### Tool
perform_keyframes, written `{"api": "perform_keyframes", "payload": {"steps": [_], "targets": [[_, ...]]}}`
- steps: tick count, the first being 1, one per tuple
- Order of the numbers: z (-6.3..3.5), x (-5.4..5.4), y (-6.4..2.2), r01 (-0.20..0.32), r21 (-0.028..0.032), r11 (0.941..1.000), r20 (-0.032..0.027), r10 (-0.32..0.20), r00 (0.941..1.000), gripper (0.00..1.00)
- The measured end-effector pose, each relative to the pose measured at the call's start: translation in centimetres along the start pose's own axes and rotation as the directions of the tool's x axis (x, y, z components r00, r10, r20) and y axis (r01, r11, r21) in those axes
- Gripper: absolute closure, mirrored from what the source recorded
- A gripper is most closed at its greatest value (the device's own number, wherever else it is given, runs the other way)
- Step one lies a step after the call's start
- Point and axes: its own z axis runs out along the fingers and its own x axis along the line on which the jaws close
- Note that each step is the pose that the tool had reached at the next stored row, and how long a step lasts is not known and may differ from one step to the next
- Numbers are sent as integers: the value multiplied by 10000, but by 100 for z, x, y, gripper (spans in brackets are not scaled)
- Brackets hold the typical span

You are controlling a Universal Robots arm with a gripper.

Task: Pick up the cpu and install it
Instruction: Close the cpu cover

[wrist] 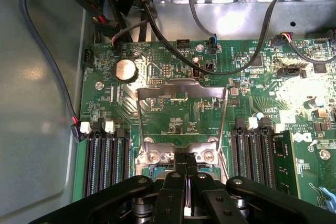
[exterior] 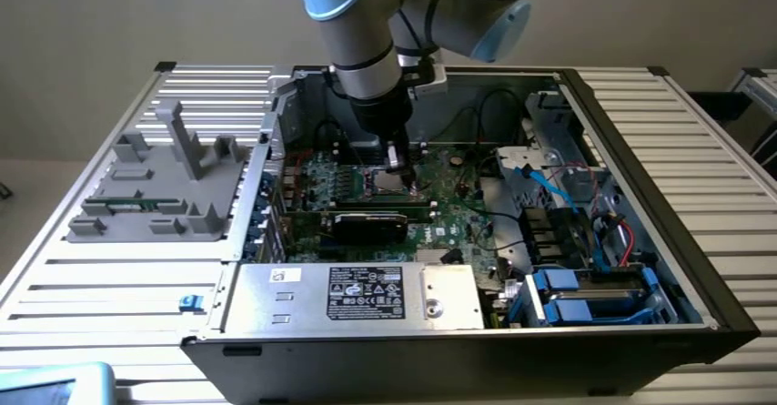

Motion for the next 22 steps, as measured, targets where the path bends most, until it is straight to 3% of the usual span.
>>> {"api": "perform_keyframes", "payload": {"steps": [17,22], "targets": [[-8,0,-6,-8,0,10000,-30,8,10000,89],[-41,2,34,-15,-2,10000,-46,15,10000,89]]}}
